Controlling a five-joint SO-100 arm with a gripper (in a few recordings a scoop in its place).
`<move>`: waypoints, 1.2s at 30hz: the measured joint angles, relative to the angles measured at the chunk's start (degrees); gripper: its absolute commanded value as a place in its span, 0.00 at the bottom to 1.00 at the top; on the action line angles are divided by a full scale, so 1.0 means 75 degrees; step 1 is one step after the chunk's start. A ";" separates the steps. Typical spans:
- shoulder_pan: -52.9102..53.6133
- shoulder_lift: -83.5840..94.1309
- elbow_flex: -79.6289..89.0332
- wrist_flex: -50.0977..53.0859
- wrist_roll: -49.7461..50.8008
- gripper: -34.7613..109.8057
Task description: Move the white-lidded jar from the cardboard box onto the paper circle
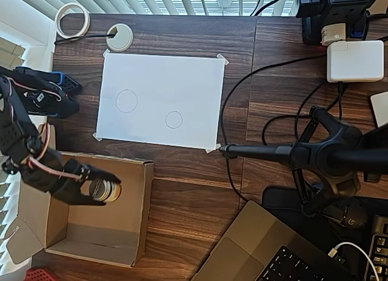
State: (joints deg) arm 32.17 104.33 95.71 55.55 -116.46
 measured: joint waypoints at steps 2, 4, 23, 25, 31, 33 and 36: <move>-0.0727 0.0047 0.0375 -0.0211 0.0164 0.31; -0.1406 0.0047 0.0668 -0.0398 0.0316 0.31; -0.3070 -0.4348 -0.0188 -0.1945 0.0797 0.31; -0.3070 -0.4453 -0.0223 -0.2027 0.0797 0.31; -0.3164 -0.4512 -0.0223 -0.2051 0.0844 0.31; -0.3176 -0.4512 -0.0223 -0.2051 0.0785 0.31; -0.3188 -0.4523 -0.0094 -0.2062 0.0773 0.31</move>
State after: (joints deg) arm 8.26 70.40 95.01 40.08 -110.65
